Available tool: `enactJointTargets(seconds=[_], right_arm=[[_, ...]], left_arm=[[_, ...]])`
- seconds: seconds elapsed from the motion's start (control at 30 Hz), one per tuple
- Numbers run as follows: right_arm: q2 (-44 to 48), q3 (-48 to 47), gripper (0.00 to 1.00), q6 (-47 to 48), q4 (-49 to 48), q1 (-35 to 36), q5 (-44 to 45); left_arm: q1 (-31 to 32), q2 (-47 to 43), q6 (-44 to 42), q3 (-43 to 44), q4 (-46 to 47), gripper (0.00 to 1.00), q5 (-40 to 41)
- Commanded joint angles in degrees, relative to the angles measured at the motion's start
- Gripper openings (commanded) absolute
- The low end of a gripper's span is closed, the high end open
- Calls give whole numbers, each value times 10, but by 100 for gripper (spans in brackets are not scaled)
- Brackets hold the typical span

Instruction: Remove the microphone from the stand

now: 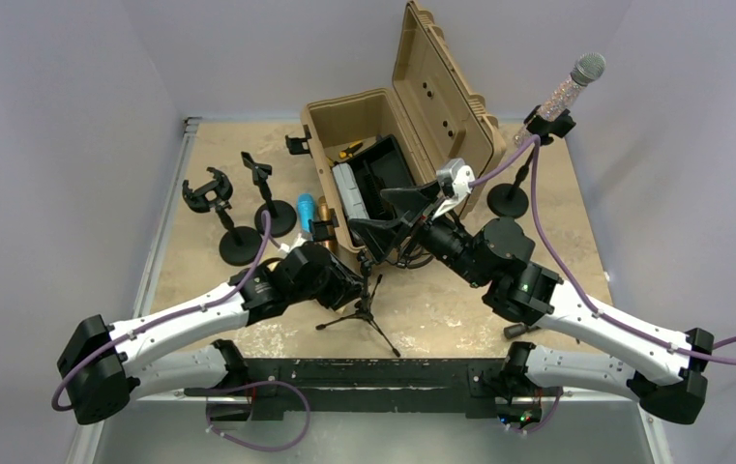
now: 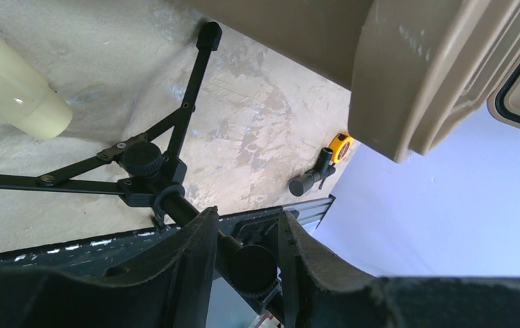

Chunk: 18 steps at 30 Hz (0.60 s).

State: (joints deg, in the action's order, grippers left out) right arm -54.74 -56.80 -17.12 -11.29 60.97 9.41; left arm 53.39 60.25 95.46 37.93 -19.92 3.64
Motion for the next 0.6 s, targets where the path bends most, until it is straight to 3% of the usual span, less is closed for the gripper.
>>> enactJointTargets(seconds=[0.0, 0.1, 0.27, 0.37, 0.57], right_arm=[[3, 5, 96, -4, -29, -1, -7], [5, 6, 96, -3, -29, -1, -7], [12, 9, 96, -2, -27, -1, -4], [20, 13, 96, -1, -25, -1, -1], [36, 21, 96, 1, -25, -1, 11]], left_arm=[[7, 2, 6, 33, 12, 38, 2], [10, 11, 4, 41, 10, 32, -1], [10, 44, 6, 58, 9, 1, -19], [8, 87, 18, 98, -22, 0, -45], [-1, 162, 42, 135, 107, 0, -44]])
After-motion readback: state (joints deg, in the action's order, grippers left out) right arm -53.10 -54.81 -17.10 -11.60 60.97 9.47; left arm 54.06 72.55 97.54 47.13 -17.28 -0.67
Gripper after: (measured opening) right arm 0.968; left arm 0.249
